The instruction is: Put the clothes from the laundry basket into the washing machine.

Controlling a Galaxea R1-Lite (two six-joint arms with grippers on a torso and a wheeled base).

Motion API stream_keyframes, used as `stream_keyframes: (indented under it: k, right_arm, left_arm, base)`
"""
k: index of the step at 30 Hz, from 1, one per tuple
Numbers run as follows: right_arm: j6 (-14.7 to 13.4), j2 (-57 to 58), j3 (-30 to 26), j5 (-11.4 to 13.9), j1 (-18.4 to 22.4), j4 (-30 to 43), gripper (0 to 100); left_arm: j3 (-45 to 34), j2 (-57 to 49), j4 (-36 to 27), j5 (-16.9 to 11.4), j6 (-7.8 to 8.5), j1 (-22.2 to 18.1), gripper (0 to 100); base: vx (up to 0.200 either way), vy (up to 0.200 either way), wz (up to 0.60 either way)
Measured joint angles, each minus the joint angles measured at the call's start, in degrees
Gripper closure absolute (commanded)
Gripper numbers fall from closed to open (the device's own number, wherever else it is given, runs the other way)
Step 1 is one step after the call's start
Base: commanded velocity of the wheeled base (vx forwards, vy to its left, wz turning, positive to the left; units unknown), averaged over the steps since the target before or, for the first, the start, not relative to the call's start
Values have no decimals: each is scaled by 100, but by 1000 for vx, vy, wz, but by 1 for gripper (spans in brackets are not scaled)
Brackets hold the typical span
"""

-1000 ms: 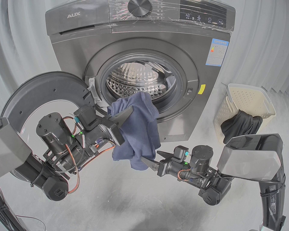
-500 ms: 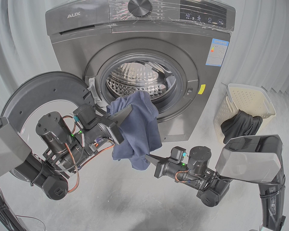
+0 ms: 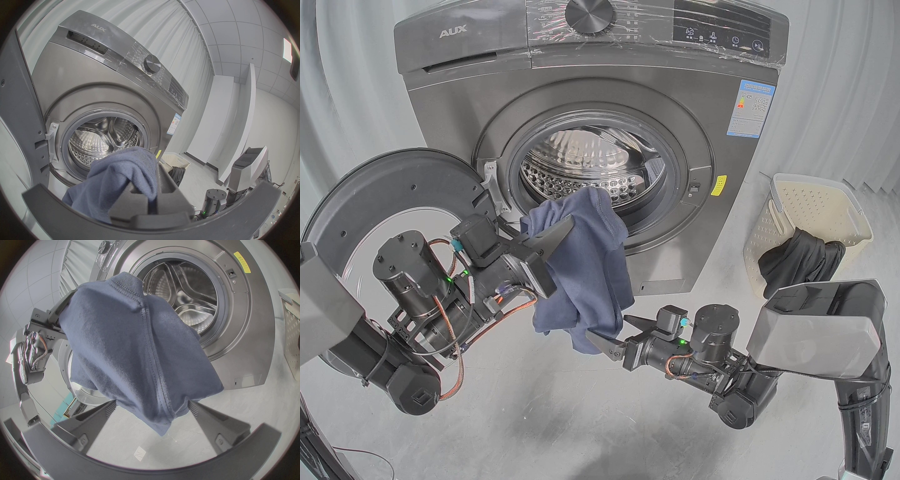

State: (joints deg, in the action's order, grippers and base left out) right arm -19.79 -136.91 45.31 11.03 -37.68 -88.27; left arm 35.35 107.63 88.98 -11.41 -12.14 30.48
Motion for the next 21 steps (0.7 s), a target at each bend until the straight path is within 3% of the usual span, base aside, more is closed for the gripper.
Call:
stream_keyframes:
  k: [8, 9, 15, 21]
  right_arm:
    - [28, -167, 397, 12, -51, -9, 0]
    - [20, -179, 430, 13, -60, -9, 100]
    - [-22, -208, 440, 18, -84, -13, 100]
    - [-52, 54, 80, 27, -35, -16, 100]
  left_arm:
    - [-2, -24, 0, -2, -4, 6, 100]
    - [-2, -24, 0, -2, -4, 6, 100]
    - [-2, -22, 0, -2, -11, 4, 100]
    - [-2, 2, 0, -2, -69, -38, 100]
  base:
    - [0, 0, 0]
    - [0, 0, 0]
    - [0, 0, 0]
    - [0, 0, 0]
